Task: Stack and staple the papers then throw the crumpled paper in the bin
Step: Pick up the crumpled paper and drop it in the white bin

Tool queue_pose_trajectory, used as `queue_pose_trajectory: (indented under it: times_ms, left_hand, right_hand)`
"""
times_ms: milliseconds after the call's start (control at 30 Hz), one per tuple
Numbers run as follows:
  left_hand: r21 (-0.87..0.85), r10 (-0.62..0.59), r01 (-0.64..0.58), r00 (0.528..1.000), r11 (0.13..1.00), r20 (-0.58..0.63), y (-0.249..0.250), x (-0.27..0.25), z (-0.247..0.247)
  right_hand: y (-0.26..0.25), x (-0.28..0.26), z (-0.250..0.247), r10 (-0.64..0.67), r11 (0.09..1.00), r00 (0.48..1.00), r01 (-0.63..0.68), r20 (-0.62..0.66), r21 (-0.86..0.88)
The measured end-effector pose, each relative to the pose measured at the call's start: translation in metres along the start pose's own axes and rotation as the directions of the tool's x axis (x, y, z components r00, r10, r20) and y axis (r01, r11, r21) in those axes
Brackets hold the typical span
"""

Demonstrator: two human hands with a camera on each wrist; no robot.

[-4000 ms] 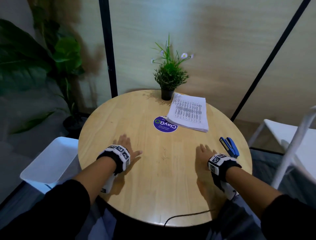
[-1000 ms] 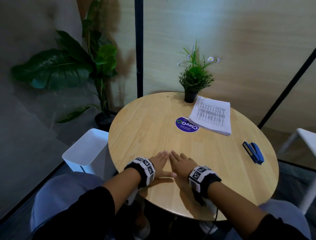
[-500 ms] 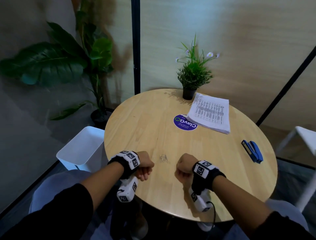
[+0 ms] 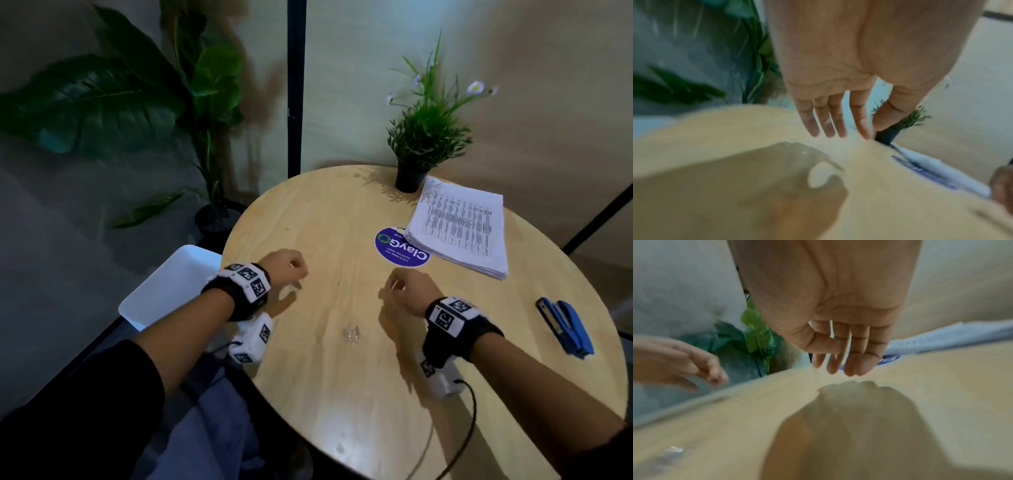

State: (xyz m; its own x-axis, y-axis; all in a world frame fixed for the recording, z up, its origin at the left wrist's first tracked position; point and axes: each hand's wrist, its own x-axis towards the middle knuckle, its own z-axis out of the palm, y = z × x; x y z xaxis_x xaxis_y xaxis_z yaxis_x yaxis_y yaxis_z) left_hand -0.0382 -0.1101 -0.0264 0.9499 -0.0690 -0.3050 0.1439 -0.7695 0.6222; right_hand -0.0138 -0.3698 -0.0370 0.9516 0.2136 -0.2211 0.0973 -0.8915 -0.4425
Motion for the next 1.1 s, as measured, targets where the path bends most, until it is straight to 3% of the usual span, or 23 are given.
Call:
queue_pose_trajectory:
  times_ms: [67, 133, 267, 333, 400, 467, 567, 700, 867, 967, 1100]
  left_hand:
    - [0.310, -0.095, 0.116, 0.992, 0.944, -0.080, -0.024, 0.006, -0.012]
    - [0.507, -0.210, 0.234, 0.972, 0.829, -0.106, -0.048, 0.005, -0.015]
    - [0.493, -0.347, 0.338, 0.935, 0.802, -0.075, -0.078, -0.009, -0.009]
    - [0.519, -0.341, 0.303, 0.940, 0.799, -0.022, -0.083, -0.012, 0.001]
    - [0.571, -0.270, 0.204, 0.962, 0.795, 0.033, -0.078, -0.013, 0.011]
    - [0.589, -0.194, 0.084, 0.973, 0.804, 0.126, -0.066, -0.015, 0.022]
    - [0.585, -0.073, -0.062, 0.976, 0.809, 0.205, -0.046, -0.019, 0.047]
    - [0.576, 0.025, -0.201, 0.954, 0.792, 0.299, -0.013, -0.024, 0.076]
    - [0.527, 0.074, -0.317, 0.899, 0.789, 0.431, 0.029, -0.040, 0.094]
    - [0.485, 0.075, -0.292, 0.906, 0.825, 0.417, 0.035, -0.041, 0.086]
    - [0.542, -0.007, -0.177, 0.947, 0.821, 0.320, 0.024, -0.027, 0.061]
  right_hand:
    - [0.020, 0.015, -0.010, 0.017, 0.982, 0.999, -0.023, -0.032, -0.187]
    - [0.042, 0.024, -0.017, 0.072, 0.968, 0.997, -0.079, -0.041, -0.238]
    - [0.079, 0.026, 0.001, 0.141, 0.952, 0.981, -0.171, -0.132, -0.255]
    - [0.086, 0.023, 0.017, 0.177, 0.955, 0.962, -0.219, -0.206, -0.202]
    - [0.086, 0.023, 0.024, 0.211, 0.943, 0.966, -0.241, -0.151, -0.227]
    - [0.076, 0.023, 0.023, 0.166, 0.942, 0.985, -0.172, -0.044, -0.289]
    - [0.054, 0.017, 0.031, 0.002, 0.940, 0.992, 0.041, 0.124, -0.339]
    - [0.013, -0.013, 0.049, -0.211, 0.870, 0.914, 0.337, 0.346, -0.361]
    - [-0.006, -0.049, 0.041, -0.273, 0.869, 0.834, 0.427, 0.480, -0.249]
    - [0.009, -0.049, 0.015, -0.274, 0.910, 0.851, 0.380, 0.448, -0.164]
    - [0.052, -0.031, -0.026, -0.129, 0.974, 0.986, 0.147, 0.109, -0.172]
